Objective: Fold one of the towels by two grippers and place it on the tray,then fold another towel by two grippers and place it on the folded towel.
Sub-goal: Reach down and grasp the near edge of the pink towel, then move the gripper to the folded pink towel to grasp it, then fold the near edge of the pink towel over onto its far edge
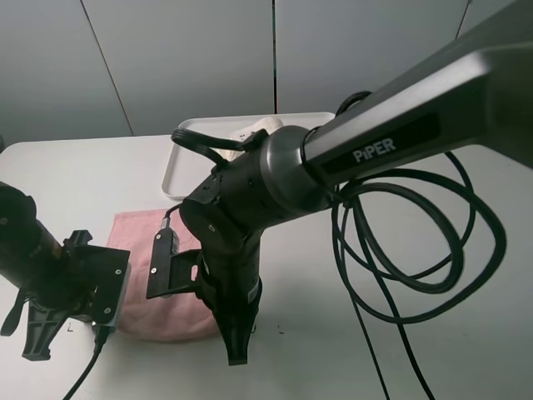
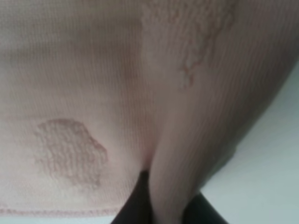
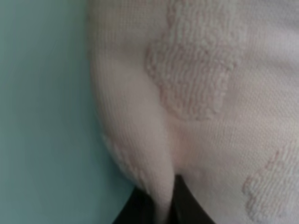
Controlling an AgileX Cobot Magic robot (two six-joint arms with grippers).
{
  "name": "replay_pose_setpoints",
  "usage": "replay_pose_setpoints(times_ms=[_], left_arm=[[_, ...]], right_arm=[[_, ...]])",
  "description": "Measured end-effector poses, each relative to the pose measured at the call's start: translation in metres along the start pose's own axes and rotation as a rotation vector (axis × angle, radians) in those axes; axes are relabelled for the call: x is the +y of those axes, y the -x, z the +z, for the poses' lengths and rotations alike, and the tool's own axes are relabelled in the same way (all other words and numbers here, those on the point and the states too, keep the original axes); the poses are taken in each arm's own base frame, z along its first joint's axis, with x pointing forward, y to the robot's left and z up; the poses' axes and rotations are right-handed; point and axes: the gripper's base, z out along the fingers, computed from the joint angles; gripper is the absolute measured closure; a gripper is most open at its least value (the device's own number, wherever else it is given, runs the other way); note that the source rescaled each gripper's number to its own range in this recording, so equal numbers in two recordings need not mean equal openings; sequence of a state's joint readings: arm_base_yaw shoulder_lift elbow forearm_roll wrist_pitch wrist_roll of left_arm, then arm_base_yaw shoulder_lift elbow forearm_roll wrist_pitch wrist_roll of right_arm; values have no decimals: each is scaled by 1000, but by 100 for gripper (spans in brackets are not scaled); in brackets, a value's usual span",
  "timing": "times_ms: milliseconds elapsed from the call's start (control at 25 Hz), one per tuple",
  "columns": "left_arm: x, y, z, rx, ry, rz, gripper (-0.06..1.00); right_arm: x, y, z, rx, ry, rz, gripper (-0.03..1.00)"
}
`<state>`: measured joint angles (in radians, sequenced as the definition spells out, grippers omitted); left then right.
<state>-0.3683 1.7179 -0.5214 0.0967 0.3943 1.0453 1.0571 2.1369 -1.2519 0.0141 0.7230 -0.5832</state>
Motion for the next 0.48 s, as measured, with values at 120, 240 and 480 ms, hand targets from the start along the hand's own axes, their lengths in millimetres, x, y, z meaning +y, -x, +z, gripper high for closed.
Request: replay_pose_setpoints(times_ms=[120, 240, 480], left_arm=[[-4, 0, -4, -12, -19, -49, 92], [-6, 1, -11, -39, -24, -107, 92], [-15, 0, -33, -60, -66, -164, 92]], right_arm=[[2, -2, -4, 5, 7, 32, 95], [3, -2, -18, -11, 0, 71, 95], [7, -2, -63, -91, -9, 119, 95]])
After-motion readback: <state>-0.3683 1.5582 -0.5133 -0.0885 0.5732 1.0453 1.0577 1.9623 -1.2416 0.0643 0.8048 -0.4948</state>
